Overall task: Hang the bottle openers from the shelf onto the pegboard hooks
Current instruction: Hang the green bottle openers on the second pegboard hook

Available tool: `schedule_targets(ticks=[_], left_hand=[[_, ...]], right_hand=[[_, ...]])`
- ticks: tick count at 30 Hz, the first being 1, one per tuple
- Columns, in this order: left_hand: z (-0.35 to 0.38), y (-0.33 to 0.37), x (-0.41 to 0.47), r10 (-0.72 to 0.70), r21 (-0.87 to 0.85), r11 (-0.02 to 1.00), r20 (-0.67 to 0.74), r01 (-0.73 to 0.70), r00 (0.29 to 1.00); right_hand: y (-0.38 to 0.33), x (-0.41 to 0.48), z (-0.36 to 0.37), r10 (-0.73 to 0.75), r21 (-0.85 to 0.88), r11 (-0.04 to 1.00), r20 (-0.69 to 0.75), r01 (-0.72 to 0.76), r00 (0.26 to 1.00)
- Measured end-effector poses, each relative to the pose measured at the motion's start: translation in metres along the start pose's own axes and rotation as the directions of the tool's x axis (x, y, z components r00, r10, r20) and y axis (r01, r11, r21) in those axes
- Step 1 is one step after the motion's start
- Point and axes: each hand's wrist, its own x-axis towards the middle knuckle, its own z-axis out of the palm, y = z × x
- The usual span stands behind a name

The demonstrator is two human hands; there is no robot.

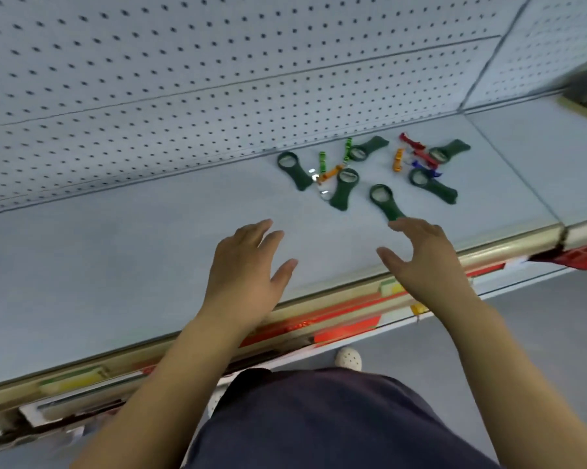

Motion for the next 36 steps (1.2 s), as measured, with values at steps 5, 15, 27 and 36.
schedule_targets(ticks=[5, 15, 27, 36], left_hand=[[0.039, 0.052, 0.036, -0.113, -0.117, 0.986, 0.053, 0.118, 0.992], [0.079, 0.095, 0.102, -0.31, -0.238, 0.92, 0.045, 0.312, 0.95], [0.103, 0.103, 0.159, -0.499, -0.277, 0.844, -0.09, 0.459, 0.862], [0.103, 0.103, 0.164, -0.546, -0.379, 0.779, -0.019, 0.499, 0.837]], right_hand=[[0.055, 0.039, -0.013, 0.047, 0.073, 0.996, -0.007, -0.046, 0.999], [0.075, 0.098, 0.005, 0.023, 0.025, 0.999, 0.071, -0.025, 0.997], [0.087, 0.111, 0.005, 0.068, 0.146, 0.986, 0.118, -0.085, 0.991], [0.093, 0.113, 0.0, 0.177, 0.364, 0.904, 0.156, -0.224, 0.972]])
